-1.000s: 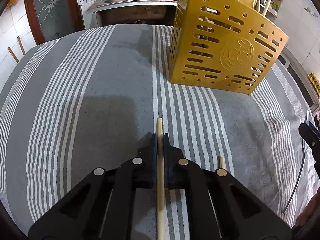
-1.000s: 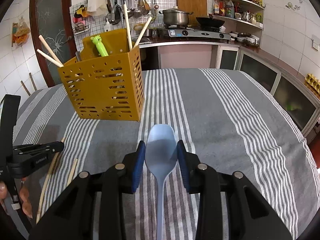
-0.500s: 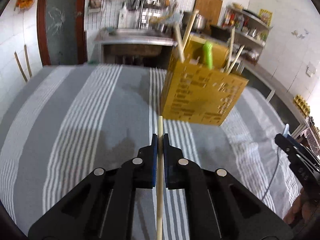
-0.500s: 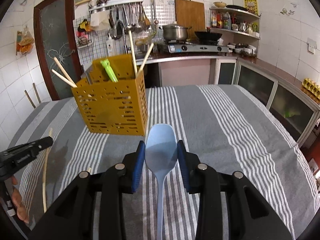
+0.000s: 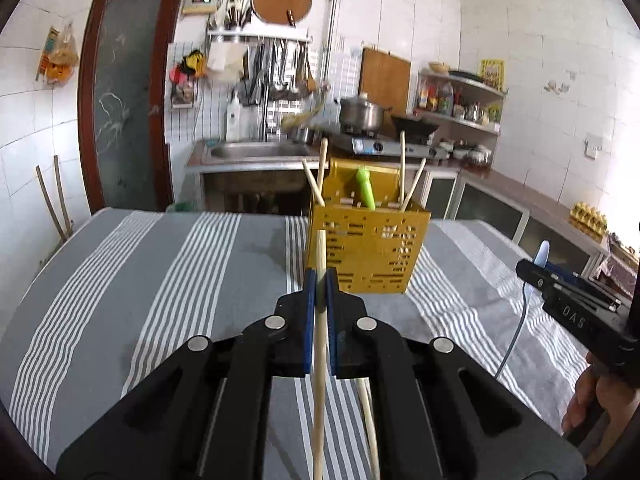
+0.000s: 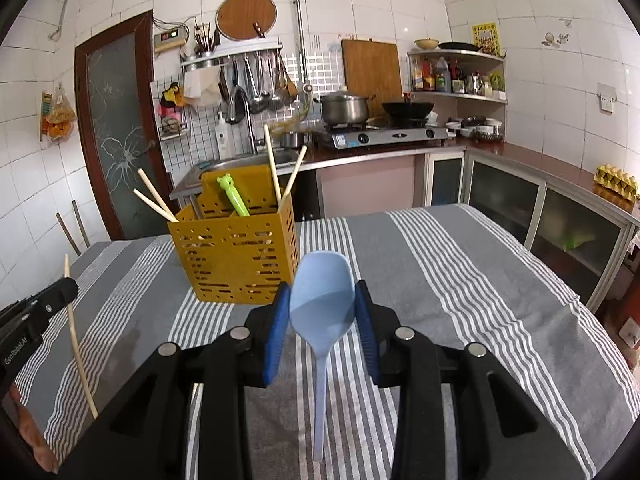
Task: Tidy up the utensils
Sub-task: 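Carry the spoon and chopstick with both grippers over the yellow holder, then lower the spoon and chopstick into the yellow holder and open both grippers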
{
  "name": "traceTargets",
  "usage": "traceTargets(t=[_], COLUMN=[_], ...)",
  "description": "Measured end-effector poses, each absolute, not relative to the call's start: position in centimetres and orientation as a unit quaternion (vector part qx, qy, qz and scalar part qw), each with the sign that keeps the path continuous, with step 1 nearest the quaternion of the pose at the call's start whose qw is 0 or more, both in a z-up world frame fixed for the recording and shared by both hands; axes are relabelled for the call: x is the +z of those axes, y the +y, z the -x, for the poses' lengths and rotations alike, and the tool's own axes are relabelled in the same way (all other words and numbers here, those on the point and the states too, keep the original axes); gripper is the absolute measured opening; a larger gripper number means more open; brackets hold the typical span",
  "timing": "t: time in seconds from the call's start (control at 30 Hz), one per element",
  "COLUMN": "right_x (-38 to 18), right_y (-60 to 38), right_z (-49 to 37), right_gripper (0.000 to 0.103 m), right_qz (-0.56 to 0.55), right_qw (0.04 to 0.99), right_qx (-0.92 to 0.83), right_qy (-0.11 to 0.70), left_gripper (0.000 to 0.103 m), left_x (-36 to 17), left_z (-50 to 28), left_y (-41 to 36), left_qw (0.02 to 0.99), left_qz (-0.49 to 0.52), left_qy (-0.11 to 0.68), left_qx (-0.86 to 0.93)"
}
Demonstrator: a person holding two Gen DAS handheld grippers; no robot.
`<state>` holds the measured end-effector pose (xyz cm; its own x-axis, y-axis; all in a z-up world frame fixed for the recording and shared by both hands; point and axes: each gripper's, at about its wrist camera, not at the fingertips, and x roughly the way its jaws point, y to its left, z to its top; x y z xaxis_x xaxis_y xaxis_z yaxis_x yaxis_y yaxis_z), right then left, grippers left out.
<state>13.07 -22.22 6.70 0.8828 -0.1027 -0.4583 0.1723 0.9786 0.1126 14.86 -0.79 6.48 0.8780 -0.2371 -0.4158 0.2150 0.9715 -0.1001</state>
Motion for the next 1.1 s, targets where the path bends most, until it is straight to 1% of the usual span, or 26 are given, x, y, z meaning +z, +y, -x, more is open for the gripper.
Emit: traceTargets(t=[0.2,0.47,0.77,0.97,1.1], right_x=[7.1,8.9,13.7,17.3,19.0], right_y=[-22.1,-22.6,-23.3,-23.3,-23.0], right_z=[-12.6,-13.7,-17.3,-21.1,-24.1], right_gripper=[0.033,0.033,0.033,0.033,0.033], right_qz=[-0.074,-0.082,-0.089,-0.1,-0.103], right_qw=[0.97,0.974,0.981,0.985,0.987], right_qx=[-0.072,-0.071,-0.064,-0.055,-0.05], right_qy=[0.219,0.197,0.157,0.128,0.109], left_gripper=[0.004,0.004,0.004,0.004,0.004], left_x=[7.5,10.7,16.5,20.6,21.9], left_z=[-14.6,-15.7,-18.1,-21.3,-24.0], left_y=[-0.4,-1.0,-3.2,-4.7,-5.3], left_qw=[0.973,0.979,0.988,0.993,0.994], left_qz=[0.042,0.05,0.043,0.043,0.046], left_qy=[0.197,0.165,0.1,0.049,0.03], left_qx=[-0.113,-0.109,-0.109,-0.102,-0.099])
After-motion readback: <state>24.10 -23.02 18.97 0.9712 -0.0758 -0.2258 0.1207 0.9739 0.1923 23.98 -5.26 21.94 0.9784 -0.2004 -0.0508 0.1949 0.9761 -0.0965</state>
